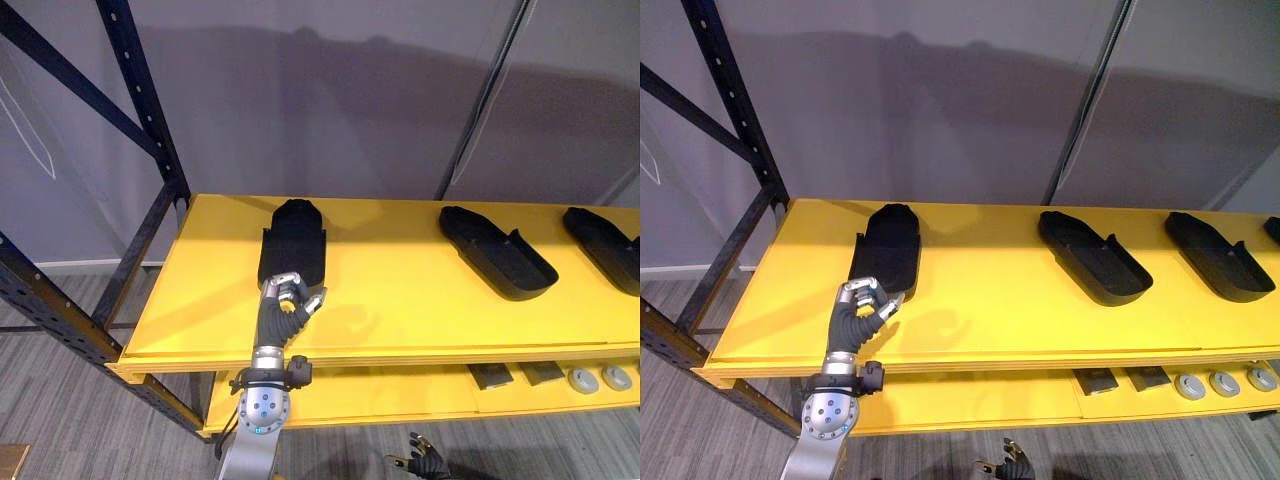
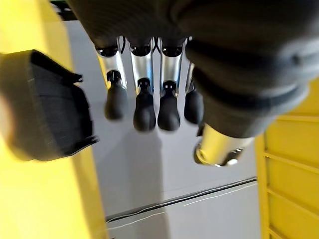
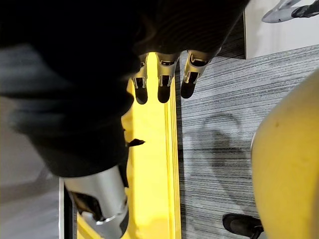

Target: Walk over and take plastic housings, then place them on the shelf

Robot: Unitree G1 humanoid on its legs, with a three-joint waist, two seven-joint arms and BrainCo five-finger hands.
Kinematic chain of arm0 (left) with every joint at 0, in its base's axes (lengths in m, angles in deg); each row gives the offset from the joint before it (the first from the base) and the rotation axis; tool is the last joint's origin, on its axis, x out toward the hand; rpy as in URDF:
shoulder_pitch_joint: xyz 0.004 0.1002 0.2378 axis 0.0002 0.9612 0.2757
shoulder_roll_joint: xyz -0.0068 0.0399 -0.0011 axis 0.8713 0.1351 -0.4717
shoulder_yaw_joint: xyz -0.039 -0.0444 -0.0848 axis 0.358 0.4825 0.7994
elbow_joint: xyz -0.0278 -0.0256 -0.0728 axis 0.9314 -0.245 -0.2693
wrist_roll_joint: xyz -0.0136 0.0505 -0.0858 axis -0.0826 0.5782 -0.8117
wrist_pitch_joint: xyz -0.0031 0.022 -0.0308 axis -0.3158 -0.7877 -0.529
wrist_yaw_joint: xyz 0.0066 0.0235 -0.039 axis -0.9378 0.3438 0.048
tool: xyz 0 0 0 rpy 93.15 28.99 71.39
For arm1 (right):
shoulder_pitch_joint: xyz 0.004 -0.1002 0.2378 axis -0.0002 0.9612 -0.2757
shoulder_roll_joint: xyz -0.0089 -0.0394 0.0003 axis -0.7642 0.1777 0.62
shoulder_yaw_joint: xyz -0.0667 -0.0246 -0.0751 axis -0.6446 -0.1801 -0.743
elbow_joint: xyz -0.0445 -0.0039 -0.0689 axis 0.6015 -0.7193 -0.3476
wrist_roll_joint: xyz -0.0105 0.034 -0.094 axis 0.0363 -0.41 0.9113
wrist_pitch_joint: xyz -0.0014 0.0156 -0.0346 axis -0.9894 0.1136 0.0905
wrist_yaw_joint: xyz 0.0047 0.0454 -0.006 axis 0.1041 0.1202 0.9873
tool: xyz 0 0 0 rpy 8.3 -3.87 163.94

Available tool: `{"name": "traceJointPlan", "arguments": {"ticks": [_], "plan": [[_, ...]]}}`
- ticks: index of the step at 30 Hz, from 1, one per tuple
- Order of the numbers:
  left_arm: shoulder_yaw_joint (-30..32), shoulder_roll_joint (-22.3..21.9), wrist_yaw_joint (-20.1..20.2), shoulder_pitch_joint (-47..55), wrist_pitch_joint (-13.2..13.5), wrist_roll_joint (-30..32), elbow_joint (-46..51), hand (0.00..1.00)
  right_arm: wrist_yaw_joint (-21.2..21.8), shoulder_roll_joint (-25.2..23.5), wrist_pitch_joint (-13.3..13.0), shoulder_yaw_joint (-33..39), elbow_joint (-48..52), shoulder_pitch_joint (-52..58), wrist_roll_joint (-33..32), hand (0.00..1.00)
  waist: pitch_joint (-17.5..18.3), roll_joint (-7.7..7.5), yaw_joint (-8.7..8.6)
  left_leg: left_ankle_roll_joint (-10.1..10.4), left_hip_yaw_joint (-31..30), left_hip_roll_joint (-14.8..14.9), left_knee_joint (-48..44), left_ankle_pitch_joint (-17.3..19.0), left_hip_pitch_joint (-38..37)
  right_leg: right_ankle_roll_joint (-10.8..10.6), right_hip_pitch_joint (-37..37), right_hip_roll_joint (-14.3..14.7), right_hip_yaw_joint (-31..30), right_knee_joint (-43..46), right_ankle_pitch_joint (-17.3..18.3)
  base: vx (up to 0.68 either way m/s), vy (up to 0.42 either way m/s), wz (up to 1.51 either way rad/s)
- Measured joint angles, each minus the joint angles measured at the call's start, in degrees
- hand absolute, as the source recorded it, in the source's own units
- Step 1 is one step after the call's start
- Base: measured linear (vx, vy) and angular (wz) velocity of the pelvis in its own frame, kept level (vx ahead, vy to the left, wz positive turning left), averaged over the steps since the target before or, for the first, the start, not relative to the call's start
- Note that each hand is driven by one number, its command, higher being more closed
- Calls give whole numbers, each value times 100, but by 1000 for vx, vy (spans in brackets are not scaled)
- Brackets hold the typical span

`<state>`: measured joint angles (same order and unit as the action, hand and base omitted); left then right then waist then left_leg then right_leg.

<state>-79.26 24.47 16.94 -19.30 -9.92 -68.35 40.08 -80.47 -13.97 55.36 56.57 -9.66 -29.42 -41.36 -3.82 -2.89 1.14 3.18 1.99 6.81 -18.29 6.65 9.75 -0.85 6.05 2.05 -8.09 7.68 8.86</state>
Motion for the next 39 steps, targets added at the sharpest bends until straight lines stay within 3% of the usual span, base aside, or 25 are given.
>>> {"name": "traceJointPlan", "arguments": {"ticks": [11,21,32,39], "plan": [[410,-4,0,62,-178,14,-950,100,-112,-13,1,-111,147,137,4,0,137,-34,9,-177,176,-166,-458,415,97,-108,11,-241,-24,122,133,22,84,-4],[574,-2,-11,-317,-352,31,-1764,100,-110,-11,3,-108,287,274,22,0,283,-27,-26,-153,199,-185,-343,494,-70,-105,10,-243,-67,296,131,10,20,-1],[732,248,-131,-1111,-383,290,-2919,100,-90,-26,2,-100,53,200,28,0,428,-46,-38,-126,419,-284,903,-205,-675,-60,-125,-311,-89,383,95,28,-56,-6],[840,513,-134,-1690,-347,353,-3531,100,-86,-3,0,-77,-194,-17,47,0,420,-55,-226,-114,439,-334,2133,-1020,-1038,47,-277,-281,-112,213,-5,-74,-47,-2]]}}
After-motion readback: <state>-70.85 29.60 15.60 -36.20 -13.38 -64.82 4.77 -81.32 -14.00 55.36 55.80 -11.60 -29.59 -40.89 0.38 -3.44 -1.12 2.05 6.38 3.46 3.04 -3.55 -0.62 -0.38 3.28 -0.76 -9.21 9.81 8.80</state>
